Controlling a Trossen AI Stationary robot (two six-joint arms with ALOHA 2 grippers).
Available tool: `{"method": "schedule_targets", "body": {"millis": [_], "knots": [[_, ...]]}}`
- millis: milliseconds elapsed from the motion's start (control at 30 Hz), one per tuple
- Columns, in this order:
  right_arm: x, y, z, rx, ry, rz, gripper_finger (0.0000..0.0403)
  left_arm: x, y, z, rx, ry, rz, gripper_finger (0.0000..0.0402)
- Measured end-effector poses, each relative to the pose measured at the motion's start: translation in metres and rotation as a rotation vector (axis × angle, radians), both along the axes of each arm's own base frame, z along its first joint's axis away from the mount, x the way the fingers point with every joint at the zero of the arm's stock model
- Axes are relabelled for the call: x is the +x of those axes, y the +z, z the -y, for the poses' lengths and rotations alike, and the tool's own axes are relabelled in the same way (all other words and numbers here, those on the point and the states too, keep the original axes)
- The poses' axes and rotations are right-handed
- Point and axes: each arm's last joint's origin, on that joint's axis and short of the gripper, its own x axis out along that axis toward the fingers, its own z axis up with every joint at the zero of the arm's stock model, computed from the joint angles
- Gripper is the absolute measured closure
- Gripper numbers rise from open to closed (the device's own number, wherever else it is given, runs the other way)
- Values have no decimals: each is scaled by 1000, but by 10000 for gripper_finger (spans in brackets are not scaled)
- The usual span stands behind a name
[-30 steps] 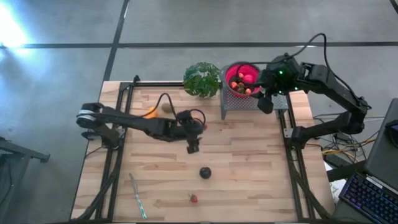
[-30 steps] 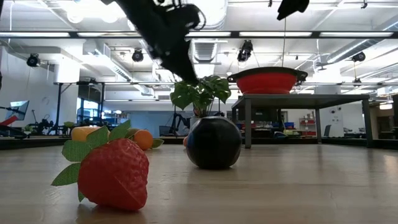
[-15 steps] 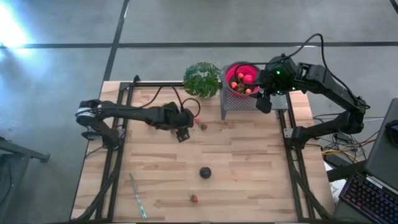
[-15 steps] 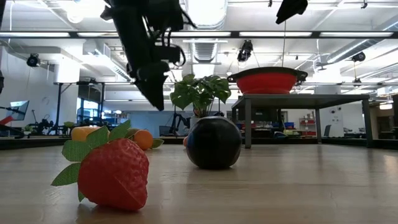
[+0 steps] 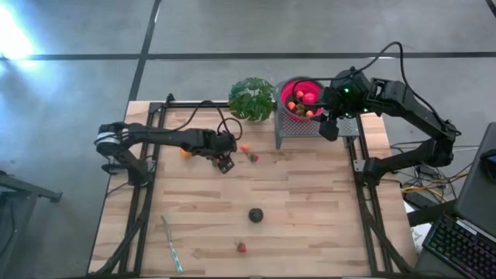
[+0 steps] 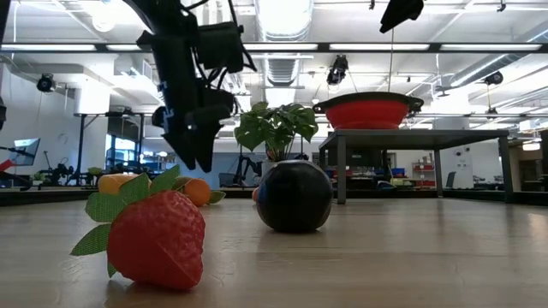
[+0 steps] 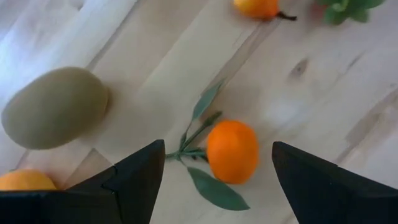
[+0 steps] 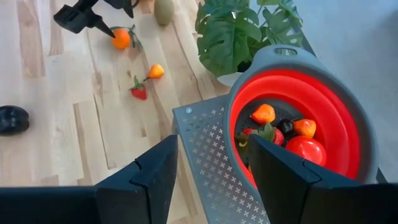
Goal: Pick & Place Fruit
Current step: Put the orange into the red strainer bowl on the shelf
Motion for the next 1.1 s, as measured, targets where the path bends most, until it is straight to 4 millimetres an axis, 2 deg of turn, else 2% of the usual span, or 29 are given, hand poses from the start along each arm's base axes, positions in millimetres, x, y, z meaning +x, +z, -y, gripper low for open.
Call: {"method": "schedule_targets", "body": {"millis": [367,600,1100], "knots": [[0,0,0,0,-1,1,195,1,-29,2,-67,-15,9,101],[0,0,0,0,0,1,205,3,-44,1,-67,-12,1,105],[0,0,0,-4,5,-1,233,3,-46,1,-62,-18,18,217]]}}
